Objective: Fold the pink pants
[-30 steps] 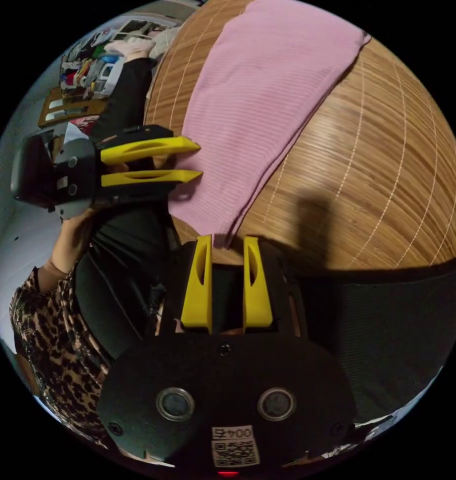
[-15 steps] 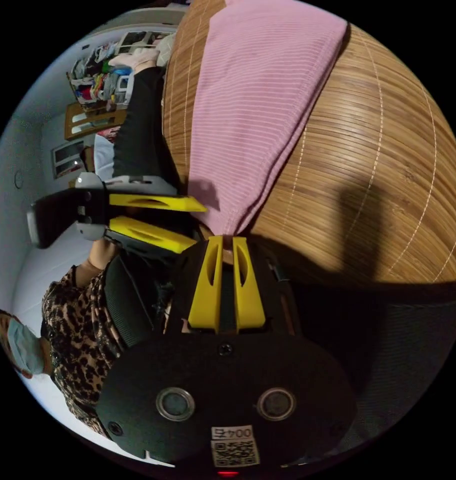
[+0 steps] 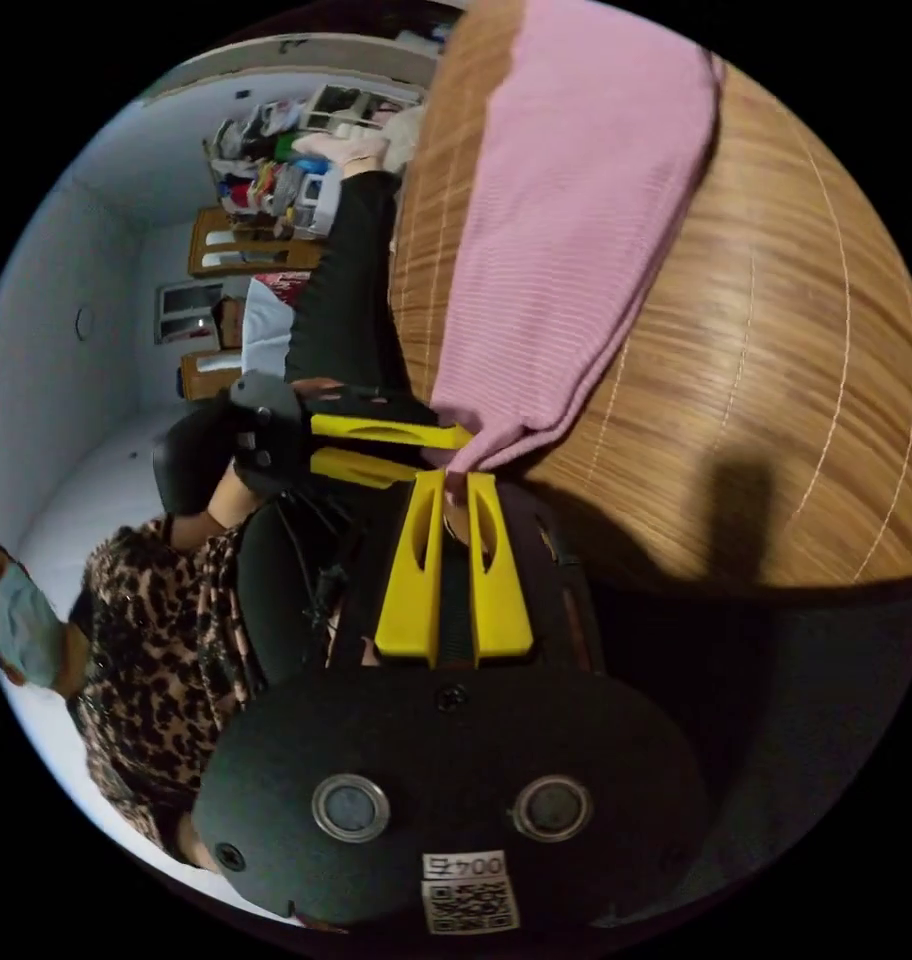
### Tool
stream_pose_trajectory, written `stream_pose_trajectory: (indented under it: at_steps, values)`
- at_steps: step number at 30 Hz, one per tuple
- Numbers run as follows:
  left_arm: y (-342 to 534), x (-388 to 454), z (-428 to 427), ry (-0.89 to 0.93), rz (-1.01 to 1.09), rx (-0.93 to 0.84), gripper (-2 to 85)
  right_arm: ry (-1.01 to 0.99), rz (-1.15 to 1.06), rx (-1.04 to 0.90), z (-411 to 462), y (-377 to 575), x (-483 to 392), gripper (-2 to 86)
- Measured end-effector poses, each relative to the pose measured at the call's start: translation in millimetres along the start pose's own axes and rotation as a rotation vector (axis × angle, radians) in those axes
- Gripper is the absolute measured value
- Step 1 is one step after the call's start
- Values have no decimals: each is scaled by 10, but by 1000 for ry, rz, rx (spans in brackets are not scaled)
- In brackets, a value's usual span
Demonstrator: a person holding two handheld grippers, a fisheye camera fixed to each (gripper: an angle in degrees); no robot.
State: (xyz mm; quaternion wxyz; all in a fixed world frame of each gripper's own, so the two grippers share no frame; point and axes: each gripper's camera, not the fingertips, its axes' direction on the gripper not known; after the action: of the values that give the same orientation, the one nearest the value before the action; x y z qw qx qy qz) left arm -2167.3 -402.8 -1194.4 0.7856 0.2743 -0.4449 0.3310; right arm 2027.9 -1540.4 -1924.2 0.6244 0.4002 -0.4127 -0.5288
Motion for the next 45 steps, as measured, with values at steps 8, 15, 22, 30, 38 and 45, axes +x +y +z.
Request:
stream_pose_trajectory:
  at_steps: [8, 15, 22, 30, 38, 45]
  values:
    - [333, -478, -53, 211, -112, 80, 40, 437, -531, 271, 121, 853, -1318, 137]
    - [569, -671, -32, 243, -125, 87, 30, 972, -818, -33, 1056, 1070, -1936, 157]
    - [900, -900, -58, 272, -135, 131, 25, 1128, -986, -136, 1586, 1178, -2194, 127]
    - [1412, -1203, -248, 296, -146, 236, 18, 1043, -931, -50, 1587, 1322, -2373, 64]
    - [2420, -2017, -726, 365, -390, 557, 5, 956, -864, 125, 1246, 1545, -2584, 59]
    - [2394, -2487, -517, 205, -489, 464, 3, 822, -853, 183, 1057, 1722, -2748, 60]
